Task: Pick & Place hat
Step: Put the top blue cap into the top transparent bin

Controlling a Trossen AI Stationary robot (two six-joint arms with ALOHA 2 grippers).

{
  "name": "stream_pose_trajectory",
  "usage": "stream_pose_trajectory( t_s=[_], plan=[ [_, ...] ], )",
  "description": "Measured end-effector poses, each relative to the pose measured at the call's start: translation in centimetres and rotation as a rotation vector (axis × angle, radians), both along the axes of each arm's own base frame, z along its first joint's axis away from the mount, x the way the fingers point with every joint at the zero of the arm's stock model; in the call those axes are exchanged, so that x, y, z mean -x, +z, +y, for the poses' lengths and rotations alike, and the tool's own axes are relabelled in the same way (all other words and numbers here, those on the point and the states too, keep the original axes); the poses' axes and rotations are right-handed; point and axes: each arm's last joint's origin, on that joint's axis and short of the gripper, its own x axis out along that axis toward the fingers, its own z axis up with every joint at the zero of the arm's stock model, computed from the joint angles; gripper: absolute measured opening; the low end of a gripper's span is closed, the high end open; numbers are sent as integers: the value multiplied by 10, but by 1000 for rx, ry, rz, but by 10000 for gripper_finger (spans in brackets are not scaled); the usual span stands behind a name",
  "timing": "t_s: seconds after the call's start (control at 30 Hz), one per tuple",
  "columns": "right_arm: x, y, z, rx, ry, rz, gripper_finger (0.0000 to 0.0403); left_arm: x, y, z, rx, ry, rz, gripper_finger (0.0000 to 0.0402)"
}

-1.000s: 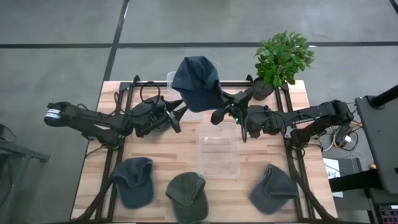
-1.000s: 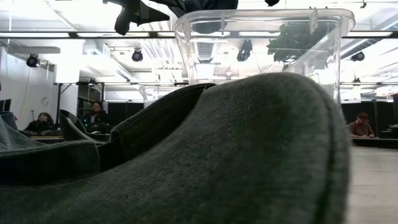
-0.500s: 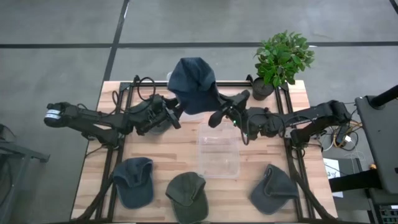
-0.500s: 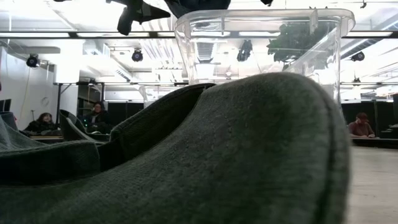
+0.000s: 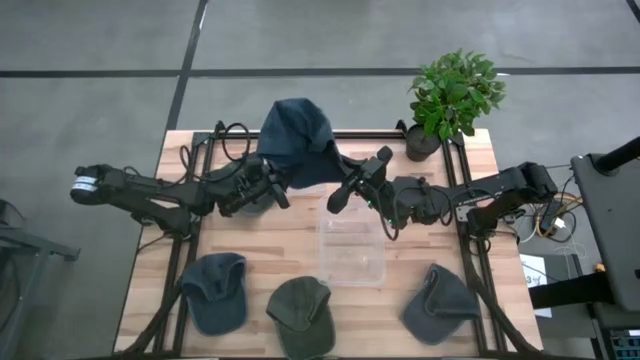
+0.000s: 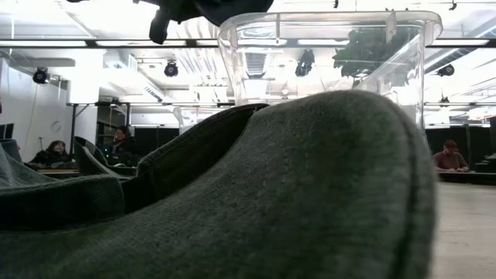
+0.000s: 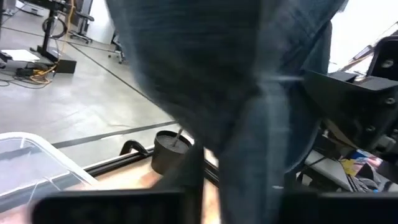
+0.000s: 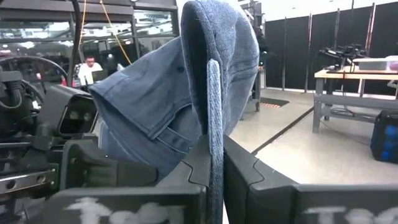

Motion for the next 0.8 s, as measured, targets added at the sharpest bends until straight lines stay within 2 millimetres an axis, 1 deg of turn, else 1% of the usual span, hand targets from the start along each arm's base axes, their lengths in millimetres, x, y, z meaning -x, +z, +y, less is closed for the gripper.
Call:
stream_pose_trajectory(
  t_s=[0.03,0.07,0.17,0.3,0.47,0.63,0.8],
  plan=[
    [0,0,0,1,1,4,13,0,0,0,-1,-3,-2,23],
    [0,-1,0,1,2,11,13,0,0,0,-1,-3,-3,15],
    [-1,-3,1,5,3,33,13,0,0,0,-2,-1,4,9],
    [3,-6,0,38,16,131,24,1,0,0,-28,10,26,6],
    [14,-6,-1,-30,68,167,71,9,8,2,-56,75,10,5],
    [27,-6,-2,-88,64,211,122,21,17,4,-81,131,-4,5],
    [39,-1,3,-83,87,237,146,31,27,7,-78,207,-13,5]
  ],
)
